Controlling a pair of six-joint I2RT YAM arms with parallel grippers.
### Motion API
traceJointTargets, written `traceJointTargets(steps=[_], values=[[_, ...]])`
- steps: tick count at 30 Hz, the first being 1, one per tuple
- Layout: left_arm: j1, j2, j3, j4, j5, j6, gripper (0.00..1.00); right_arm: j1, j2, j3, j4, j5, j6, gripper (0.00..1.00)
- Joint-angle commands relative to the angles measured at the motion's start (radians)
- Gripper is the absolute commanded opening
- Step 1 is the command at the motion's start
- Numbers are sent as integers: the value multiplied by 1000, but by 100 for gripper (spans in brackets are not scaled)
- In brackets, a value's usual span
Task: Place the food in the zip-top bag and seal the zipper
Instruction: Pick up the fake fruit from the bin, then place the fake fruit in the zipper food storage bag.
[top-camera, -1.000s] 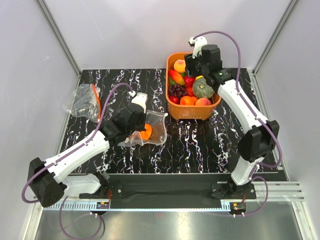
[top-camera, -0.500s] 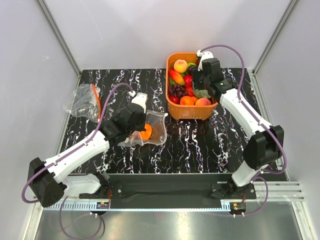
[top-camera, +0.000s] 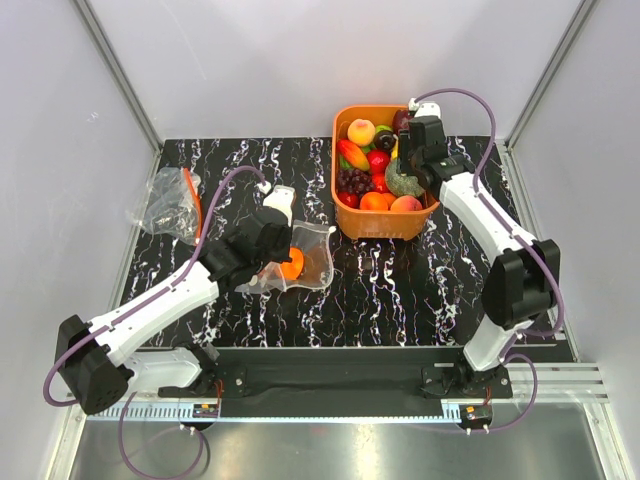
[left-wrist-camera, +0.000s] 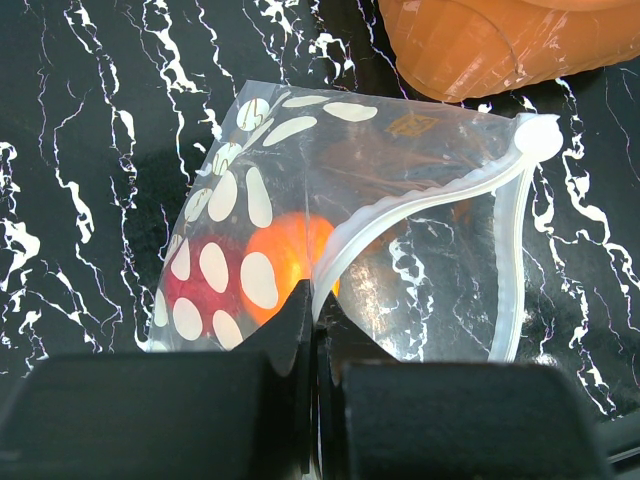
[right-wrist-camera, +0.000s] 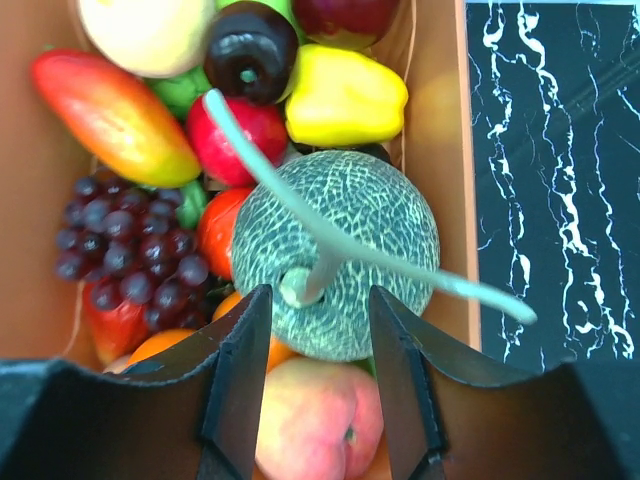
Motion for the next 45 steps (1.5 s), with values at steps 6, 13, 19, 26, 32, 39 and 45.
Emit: traceJointTargets(steps=[6, 13, 19, 26, 32, 39, 45], values=[[6, 0, 28, 21, -19, 4, 0, -19, 103, 105, 69, 42, 5, 33], [6, 19, 50, 0, -16, 2, 0, -19, 4, 79, 92, -12, 1, 0], [6, 25, 85, -20, -12, -2, 0, -18, -158, 45, 50, -171, 17, 0], [6, 42, 148, -79, 8, -2, 0, -19, -340, -53, 20, -490, 111, 0], [6, 39, 159, -94, 28, -24, 0, -13, -485, -209, 98, -769, 254, 0], [5, 68, 171, -70, 134, -79, 0, 63, -590, -350, 204, -955, 404, 0], [5, 85, 182, -68, 149, -101, 0, 172, -637, -467, 346, -946, 508, 0]])
